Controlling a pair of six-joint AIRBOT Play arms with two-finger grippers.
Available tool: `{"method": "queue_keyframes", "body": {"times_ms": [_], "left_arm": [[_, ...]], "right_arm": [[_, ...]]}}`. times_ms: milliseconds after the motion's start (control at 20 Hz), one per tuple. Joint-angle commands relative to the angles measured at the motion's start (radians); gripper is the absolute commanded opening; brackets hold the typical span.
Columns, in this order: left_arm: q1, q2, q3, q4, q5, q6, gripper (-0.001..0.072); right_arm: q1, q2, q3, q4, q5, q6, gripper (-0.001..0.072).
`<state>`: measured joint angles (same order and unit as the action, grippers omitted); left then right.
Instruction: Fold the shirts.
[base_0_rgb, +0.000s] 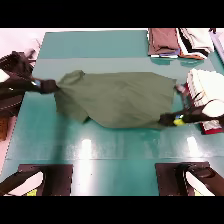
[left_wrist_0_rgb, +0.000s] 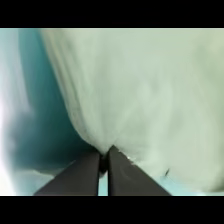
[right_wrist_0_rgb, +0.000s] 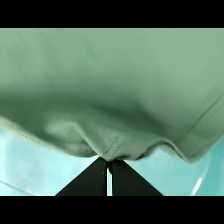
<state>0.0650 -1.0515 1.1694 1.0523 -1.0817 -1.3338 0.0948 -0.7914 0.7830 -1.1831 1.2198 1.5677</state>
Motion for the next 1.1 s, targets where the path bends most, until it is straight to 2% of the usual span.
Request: {"method": "queue_keyframes", "body": {"times_ms": [0, 200, 350, 550, 700, 900, 1050], "left_arm": [[0.0, 0.172, 0.19, 0.003, -0.02, -0.015, 0.0026], [0.0, 0.317, 0.51, 0.004, -0.006, -0.044, 0.0026], [0.0, 0.338, 0.725, 0.022, -0.003, -0.084, 0.0025], [0.0, 0.333, 0.834, 0.052, 0.008, -0.108, 0.0024], [0.0, 0.285, 0.768, 0.069, -0.056, -0.132, 0.0025], [0.0, 0.108, 0.599, 0.062, -0.176, -0.132, 0.0026], [0.0, -0.056, 0.415, 0.062, -0.18, -0.13, 0.0026]], "right_arm": [[-0.05, 0.093, 0.323, -0.108, 0.04, 0.002, 0.0021], [-0.23, 0.091, 0.761, -0.108, 0.103, -0.038, 0.002], [-0.36, 0.025, 1.049, -0.092, 0.2, -0.079, 0.002], [-0.434, -0.1, 1.326, -0.092, 0.316, -0.089, 0.002], [-0.378, -0.17, 1.33, -0.092, 0.318, -0.089, 0.0019], [-0.232, -0.285, 1.107, -0.166, 0.31, -0.087, 0.0019], [-0.167, -0.422, 0.977, -0.24, 0.285, -0.089, 0.0019]]}}
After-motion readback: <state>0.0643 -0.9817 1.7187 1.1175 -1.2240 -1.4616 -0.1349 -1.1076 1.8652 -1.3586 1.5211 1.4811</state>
